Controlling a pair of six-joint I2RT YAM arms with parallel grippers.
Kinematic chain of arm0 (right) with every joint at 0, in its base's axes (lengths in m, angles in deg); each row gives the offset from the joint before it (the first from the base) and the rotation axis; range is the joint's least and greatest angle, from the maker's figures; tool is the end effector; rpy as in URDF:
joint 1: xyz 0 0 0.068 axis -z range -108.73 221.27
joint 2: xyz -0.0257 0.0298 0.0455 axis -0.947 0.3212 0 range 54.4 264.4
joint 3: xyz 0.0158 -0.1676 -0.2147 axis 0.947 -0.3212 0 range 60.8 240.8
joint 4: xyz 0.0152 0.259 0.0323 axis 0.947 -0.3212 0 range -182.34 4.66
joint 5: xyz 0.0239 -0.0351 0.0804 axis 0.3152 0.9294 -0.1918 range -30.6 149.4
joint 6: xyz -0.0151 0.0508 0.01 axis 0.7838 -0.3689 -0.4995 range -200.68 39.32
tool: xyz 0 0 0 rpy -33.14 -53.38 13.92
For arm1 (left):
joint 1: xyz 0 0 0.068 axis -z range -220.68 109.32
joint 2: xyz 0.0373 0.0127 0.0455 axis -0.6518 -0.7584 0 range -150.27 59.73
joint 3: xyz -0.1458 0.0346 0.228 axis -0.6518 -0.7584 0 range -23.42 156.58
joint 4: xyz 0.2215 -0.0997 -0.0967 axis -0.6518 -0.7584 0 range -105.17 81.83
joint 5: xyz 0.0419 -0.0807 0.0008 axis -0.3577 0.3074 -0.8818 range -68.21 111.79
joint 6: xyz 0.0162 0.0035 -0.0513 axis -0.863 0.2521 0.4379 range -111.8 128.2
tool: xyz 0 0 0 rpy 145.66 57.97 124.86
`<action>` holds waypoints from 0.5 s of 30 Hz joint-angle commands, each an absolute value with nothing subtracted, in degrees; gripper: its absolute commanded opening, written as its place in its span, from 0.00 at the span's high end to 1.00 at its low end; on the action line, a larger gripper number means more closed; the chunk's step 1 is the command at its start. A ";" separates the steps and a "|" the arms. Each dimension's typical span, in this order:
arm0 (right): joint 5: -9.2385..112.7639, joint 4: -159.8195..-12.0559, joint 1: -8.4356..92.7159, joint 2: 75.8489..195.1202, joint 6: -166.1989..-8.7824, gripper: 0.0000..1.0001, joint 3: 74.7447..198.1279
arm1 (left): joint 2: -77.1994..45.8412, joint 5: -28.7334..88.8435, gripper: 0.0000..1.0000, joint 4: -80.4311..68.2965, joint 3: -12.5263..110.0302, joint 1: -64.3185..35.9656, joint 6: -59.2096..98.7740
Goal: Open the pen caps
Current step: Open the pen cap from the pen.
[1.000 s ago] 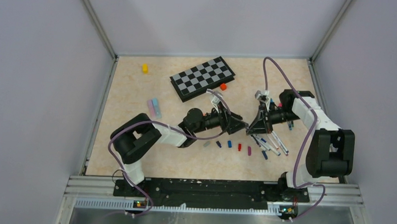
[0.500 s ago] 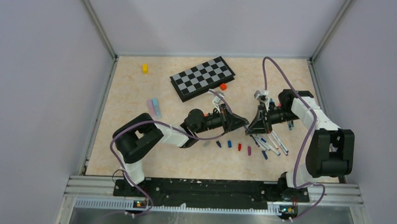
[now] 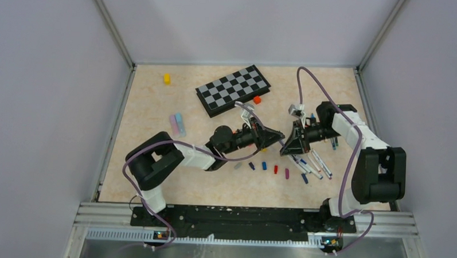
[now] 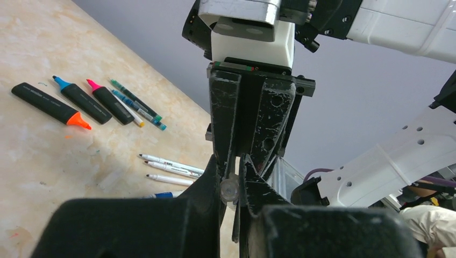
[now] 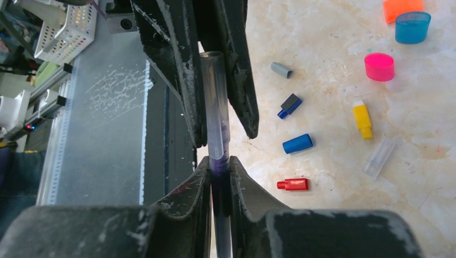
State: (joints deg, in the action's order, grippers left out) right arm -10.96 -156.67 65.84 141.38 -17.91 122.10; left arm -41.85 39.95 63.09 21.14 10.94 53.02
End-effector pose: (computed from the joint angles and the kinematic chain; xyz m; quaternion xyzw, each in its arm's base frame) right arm 0.2380 0.0563 0.2397 -0.4282 0.6953 0.5286 0.2321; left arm 0.2156 -0.2900 0.2258 0.1603 0.5979 -0.6457 0.4471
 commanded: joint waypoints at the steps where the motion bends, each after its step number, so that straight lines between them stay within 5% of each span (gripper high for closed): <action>1: -11.24 -155.65 64.86 141.50 -17.79 1.00 123.12 | -38.46 37.40 1.00 66.72 19.75 10.20 51.45; 15: -7.25 -156.12 63.67 143.35 -16.40 1.00 122.01 | -22.73 28.13 1.00 67.61 15.77 -8.42 49.72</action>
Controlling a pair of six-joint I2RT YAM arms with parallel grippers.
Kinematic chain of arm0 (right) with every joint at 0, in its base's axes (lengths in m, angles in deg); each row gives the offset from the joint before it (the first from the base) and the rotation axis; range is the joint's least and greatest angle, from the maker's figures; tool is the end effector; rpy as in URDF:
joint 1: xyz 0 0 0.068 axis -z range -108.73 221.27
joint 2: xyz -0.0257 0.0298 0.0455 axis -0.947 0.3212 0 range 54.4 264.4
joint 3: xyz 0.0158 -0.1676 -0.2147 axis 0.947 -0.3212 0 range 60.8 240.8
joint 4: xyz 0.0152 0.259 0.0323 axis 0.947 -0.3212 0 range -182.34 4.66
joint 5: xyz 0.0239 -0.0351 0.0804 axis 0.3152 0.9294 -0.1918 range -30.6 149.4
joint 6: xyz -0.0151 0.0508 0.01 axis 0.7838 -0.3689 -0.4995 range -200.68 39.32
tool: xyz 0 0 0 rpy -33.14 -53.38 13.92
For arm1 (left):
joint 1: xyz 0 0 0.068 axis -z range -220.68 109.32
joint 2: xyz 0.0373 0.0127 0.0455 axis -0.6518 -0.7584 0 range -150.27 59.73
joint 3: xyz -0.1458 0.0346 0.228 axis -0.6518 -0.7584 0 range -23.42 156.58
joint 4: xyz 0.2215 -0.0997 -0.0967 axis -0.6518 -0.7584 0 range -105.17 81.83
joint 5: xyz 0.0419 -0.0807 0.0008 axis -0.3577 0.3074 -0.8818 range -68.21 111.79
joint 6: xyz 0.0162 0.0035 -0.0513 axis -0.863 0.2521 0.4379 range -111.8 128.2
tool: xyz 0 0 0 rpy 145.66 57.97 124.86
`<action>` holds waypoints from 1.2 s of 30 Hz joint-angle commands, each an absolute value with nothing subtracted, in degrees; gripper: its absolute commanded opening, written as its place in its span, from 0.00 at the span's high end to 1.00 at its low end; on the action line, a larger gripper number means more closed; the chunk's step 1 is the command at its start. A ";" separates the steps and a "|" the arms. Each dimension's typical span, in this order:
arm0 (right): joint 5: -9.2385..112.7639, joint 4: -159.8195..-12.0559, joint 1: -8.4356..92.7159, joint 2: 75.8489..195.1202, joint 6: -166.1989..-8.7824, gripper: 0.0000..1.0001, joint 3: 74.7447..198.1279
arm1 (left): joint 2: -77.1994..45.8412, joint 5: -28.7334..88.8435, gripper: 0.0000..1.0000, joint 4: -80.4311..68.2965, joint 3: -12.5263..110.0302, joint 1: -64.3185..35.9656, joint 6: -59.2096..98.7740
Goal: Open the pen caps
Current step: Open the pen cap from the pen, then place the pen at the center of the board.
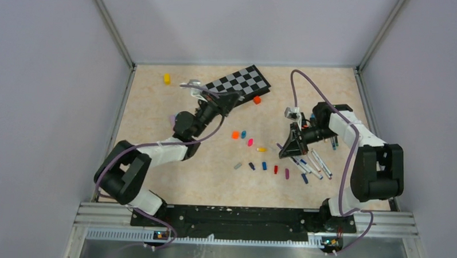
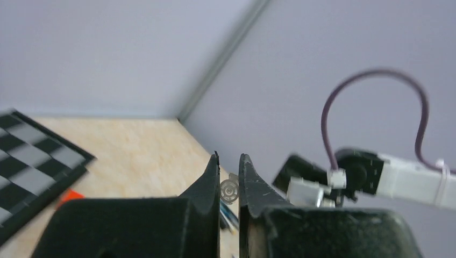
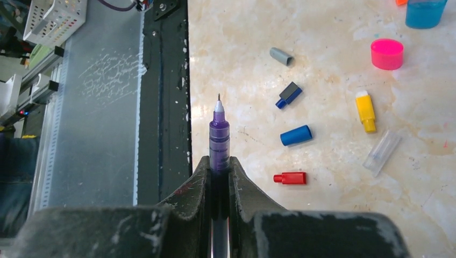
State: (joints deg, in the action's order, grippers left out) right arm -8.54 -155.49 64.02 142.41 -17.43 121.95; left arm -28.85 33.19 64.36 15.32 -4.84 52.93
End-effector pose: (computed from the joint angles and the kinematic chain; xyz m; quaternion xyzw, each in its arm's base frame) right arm 0.2396 0.0637 0.2335 -0.4498 0.6957 0.5163 0.2171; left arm 0.2535 -0.1917 0.2709 0.0396 0.5562 -0.5775 0.5963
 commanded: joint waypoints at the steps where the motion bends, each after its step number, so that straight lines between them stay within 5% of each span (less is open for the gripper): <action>1: -7.04 -155.76 63.62 143.47 -16.88 1.00 121.98 | -21.93 28.03 1.00 66.91 15.81 -9.36 49.25; 11: 11.90 -135.49 65.85 136.52 -35.61 1.00 116.14 | -14.98 42.98 1.00 59.22 7.20 -11.06 47.65; 18: 18.25 -132.50 80.97 132.66 -37.34 0.99 114.98 | -7.24 51.26 1.00 41.07 3.25 -11.06 41.18; 36: 32.26 -128.65 89.28 142.28 -35.50 0.89 115.07 | -0.50 52.05 1.00 35.41 -4.33 -11.01 37.82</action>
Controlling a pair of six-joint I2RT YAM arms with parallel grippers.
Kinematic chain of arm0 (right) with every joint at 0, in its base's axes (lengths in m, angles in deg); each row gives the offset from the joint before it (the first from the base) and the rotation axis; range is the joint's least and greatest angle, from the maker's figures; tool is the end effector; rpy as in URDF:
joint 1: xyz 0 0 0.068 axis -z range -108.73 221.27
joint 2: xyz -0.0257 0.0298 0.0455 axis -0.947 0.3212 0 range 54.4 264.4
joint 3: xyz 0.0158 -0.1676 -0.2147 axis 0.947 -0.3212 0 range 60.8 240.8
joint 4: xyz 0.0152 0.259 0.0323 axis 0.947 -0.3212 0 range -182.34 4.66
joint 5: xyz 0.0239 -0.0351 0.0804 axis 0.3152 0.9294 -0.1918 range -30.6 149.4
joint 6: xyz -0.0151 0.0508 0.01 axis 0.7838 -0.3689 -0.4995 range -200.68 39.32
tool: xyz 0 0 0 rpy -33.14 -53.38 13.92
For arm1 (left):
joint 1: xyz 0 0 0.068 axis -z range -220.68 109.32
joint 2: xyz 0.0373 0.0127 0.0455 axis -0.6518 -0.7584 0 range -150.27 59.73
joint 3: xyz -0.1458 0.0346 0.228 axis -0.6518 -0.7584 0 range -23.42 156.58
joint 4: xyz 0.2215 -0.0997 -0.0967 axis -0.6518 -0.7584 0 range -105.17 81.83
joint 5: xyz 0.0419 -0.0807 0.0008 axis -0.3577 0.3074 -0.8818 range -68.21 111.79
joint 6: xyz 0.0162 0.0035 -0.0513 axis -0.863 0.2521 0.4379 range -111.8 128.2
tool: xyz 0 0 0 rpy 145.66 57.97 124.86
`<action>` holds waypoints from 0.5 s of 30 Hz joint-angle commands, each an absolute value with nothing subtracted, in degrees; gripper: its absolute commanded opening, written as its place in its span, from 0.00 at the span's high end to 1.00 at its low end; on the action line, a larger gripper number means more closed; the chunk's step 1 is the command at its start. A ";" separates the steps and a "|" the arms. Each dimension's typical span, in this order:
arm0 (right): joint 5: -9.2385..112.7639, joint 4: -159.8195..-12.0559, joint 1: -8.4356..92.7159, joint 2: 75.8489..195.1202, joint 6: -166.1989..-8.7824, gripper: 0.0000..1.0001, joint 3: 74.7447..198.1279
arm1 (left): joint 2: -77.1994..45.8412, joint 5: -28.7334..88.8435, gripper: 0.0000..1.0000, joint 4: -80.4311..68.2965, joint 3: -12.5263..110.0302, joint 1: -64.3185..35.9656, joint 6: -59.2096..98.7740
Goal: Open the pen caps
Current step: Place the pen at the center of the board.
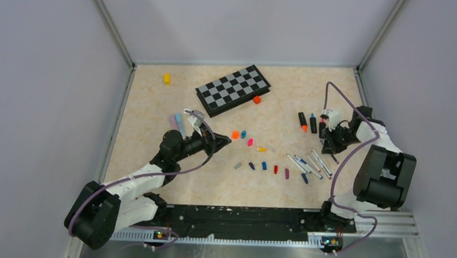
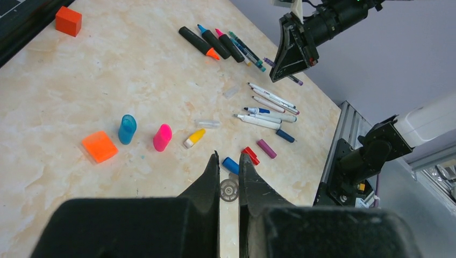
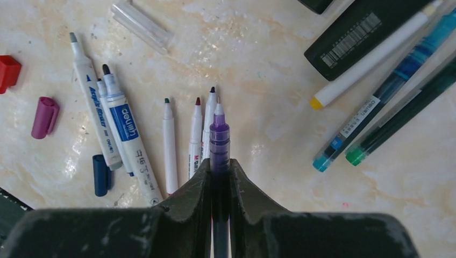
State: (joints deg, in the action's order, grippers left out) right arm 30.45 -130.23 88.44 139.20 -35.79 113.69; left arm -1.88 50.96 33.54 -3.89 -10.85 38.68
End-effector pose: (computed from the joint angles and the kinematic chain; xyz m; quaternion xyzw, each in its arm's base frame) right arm 0.2532 -0.0602 0.1955 -0.2583 0.9269 0.1554 0.2234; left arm 0.1836 -0.1252 0.2254 0.1735 0.6876 -0.4970 0.5001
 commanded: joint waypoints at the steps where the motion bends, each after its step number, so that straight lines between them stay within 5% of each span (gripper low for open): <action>1: 32.10 -128.57 89.28 142.89 -35.50 0.88 115.26 | -0.59 52.35 1.00 35.16 -4.18 -11.02 37.82; 15: 32.77 -128.45 89.28 148.11 -36.90 0.76 115.79 | -2.92 54.91 1.00 36.30 -3.49 -10.93 39.64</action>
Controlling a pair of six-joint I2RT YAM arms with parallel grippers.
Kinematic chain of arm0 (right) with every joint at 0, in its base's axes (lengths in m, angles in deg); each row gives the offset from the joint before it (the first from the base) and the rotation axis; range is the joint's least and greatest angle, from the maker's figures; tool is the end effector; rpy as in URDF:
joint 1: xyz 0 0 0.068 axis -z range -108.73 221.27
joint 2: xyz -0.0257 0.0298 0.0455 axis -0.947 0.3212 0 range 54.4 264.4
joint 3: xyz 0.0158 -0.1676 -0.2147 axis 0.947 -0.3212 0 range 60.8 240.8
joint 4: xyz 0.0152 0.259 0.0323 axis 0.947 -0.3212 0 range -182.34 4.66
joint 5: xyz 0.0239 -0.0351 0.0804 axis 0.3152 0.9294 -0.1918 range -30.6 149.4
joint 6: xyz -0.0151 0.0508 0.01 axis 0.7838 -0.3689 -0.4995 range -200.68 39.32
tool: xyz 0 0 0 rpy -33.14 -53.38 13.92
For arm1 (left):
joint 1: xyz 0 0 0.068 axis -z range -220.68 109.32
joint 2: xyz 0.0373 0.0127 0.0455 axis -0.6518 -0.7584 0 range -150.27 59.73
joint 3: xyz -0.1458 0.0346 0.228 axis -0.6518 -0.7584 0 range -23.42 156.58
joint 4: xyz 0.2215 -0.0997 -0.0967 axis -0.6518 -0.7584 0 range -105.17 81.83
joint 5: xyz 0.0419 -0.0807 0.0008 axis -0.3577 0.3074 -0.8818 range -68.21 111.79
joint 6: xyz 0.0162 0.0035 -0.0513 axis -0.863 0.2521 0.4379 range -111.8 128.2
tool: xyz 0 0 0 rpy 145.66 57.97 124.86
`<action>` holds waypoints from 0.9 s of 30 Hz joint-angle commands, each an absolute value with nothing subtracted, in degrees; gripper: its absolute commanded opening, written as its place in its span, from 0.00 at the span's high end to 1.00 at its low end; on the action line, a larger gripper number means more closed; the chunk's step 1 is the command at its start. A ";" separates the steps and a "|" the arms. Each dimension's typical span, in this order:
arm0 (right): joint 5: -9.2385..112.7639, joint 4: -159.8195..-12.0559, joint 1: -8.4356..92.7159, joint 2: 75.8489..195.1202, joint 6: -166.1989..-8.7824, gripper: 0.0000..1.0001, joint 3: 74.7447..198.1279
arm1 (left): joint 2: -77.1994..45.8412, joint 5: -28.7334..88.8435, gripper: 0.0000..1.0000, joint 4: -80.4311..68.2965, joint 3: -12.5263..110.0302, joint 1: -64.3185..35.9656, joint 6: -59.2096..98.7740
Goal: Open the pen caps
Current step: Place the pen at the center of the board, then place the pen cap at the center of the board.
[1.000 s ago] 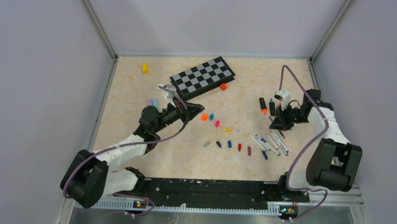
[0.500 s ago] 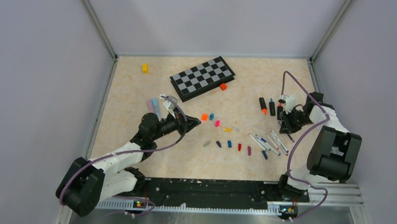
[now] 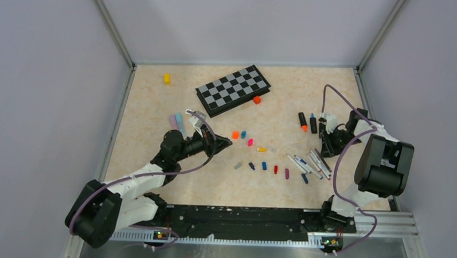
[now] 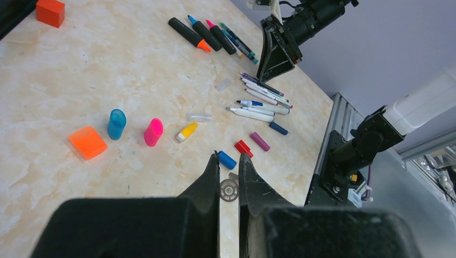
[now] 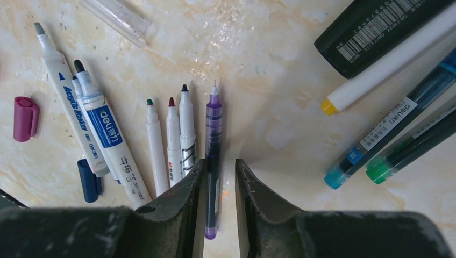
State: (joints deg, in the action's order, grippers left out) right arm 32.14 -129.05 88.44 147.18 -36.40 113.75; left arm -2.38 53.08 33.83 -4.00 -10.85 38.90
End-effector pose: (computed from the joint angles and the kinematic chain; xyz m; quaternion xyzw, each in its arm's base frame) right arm 0.2639 -0.0645 0.1614 -0.2403 0.9401 0.1743 0.1673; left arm 0.1831 -0.1262 0.2236 0.1843 0.6865 -0.5067 0.4879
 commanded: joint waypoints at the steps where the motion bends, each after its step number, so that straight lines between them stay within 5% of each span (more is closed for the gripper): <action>1: 32.51 -128.74 89.27 147.75 -36.91 0.76 115.83 | -3.08 55.23 1.00 36.30 -3.28 -10.89 39.86; 13: 24.00 -131.83 89.27 135.72 -38.49 0.74 115.20 | -10.33 51.20 1.00 32.19 3.55 1.67 38.80; 27: 20.39 -130.66 89.28 129.68 -39.41 0.71 113.84 | -41.82 46.26 1.00 17.99 30.31 16.91 39.91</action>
State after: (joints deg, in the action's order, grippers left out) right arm 22.04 -131.21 88.44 132.77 -38.81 113.73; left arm -35.21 47.64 24.10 21.90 14.50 40.21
